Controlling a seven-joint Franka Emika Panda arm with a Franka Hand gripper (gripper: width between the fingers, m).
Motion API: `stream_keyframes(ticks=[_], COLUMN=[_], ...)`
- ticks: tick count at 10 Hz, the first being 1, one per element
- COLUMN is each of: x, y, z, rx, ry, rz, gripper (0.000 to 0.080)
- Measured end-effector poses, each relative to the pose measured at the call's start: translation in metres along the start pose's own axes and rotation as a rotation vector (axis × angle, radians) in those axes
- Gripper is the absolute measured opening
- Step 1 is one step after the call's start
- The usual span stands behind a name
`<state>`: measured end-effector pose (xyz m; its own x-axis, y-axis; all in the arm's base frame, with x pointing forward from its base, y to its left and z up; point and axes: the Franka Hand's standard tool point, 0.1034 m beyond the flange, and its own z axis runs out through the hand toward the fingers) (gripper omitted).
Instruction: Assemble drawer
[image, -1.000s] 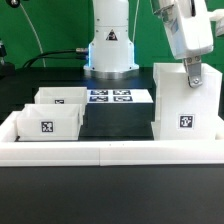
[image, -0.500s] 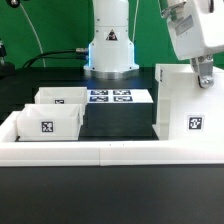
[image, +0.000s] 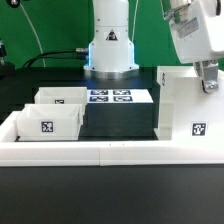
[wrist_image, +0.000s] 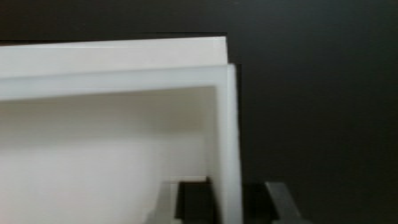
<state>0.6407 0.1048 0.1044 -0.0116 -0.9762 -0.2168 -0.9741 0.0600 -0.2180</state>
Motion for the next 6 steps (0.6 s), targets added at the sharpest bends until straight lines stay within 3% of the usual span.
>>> stream_keyframes(ticks=[3, 5, 6], x=[-0.0002, -0.0005, -0.0007], y=[0.0006, 0.0007, -0.0003], z=[0.0005, 0.0006, -0.0001], rx=[-0.001, -0.002, 0.002], ry=[-0.001, -0.001, -0.001], rz=[-0.007, -0.016, -0.018], gripper=[0.0104, 0.043, 0.043])
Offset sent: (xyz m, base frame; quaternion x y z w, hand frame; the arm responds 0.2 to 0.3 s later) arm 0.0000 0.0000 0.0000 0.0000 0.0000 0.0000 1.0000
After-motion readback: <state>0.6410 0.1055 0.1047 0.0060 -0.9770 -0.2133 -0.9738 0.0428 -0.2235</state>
